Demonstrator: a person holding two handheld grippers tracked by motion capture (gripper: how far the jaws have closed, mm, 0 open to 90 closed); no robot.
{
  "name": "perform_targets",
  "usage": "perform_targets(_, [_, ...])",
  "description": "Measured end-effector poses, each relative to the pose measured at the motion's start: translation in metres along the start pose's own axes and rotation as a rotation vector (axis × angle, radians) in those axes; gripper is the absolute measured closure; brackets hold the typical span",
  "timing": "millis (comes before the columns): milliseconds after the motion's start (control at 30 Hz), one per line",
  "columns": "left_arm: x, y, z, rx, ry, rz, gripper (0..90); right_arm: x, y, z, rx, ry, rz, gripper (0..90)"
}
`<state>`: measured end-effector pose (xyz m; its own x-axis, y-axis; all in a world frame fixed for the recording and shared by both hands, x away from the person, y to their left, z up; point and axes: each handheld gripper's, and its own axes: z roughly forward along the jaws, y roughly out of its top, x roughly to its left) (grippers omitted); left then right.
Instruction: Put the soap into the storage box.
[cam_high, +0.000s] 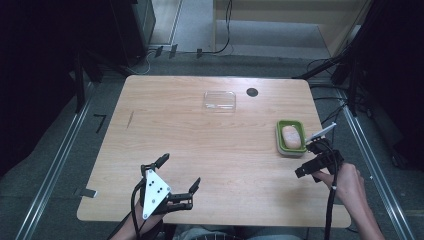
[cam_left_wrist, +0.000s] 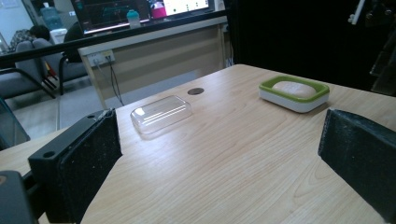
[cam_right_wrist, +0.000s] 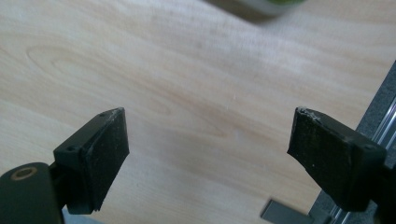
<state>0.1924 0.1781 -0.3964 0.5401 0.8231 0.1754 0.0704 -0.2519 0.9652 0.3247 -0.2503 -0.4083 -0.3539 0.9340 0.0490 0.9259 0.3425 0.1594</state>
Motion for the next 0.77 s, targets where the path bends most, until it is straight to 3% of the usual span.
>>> perform_targets(467, [0.0,0.0,-0.001,-0.001,0.006,-0.004,0.0,0.001,-0.042,0.033,0.101,0.018,0.005,13.3])
perform_targets(767, [0.0,-0.001,-0.003,-0.002,0.011,0.0,0.0,-0.001,-0.045,0.036,0.088,0.024,0.008,13.8])
